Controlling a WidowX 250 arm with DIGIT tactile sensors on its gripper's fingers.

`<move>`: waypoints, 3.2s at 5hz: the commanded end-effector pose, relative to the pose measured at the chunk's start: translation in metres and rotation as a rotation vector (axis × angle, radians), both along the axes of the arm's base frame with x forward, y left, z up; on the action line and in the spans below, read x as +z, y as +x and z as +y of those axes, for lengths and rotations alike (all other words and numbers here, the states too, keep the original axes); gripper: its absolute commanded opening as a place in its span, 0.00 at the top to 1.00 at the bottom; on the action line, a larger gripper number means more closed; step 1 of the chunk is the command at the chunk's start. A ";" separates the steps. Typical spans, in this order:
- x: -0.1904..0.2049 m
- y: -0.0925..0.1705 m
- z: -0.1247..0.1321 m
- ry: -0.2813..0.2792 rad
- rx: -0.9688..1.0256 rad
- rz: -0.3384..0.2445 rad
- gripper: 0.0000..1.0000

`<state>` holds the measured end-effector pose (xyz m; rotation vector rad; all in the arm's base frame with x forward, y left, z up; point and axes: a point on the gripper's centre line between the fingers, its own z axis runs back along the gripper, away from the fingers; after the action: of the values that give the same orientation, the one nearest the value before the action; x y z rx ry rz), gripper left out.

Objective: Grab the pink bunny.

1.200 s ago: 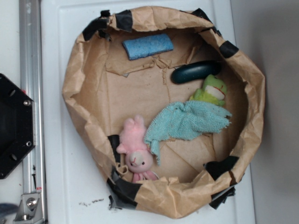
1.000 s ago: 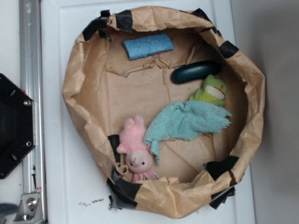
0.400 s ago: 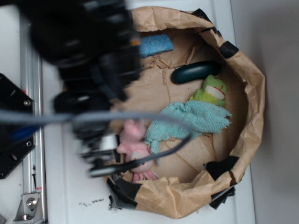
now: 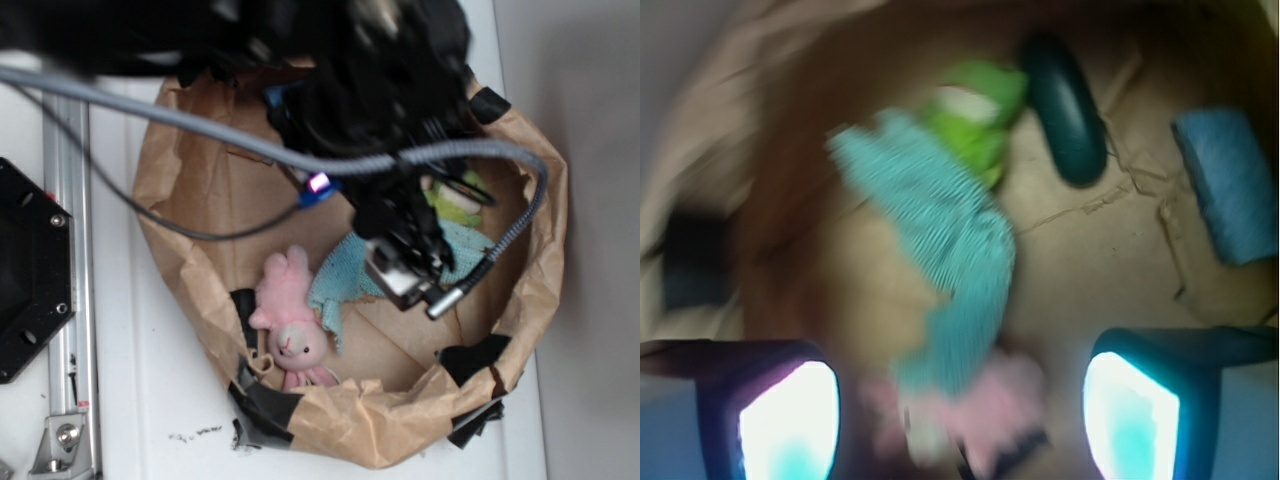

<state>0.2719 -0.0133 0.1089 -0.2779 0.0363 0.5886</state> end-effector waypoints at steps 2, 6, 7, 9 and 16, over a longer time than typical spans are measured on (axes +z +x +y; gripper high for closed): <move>0.007 0.000 0.004 0.004 -0.004 -0.037 0.00; -0.048 -0.045 -0.062 0.069 0.102 -0.121 0.00; -0.066 -0.030 -0.055 0.106 0.129 -0.112 0.00; -0.090 -0.004 -0.023 0.138 0.179 -0.048 0.82; 0.030 -0.010 0.037 0.085 -0.327 -0.373 1.00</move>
<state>0.2587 0.0117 0.1319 -0.2941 -0.2515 0.2231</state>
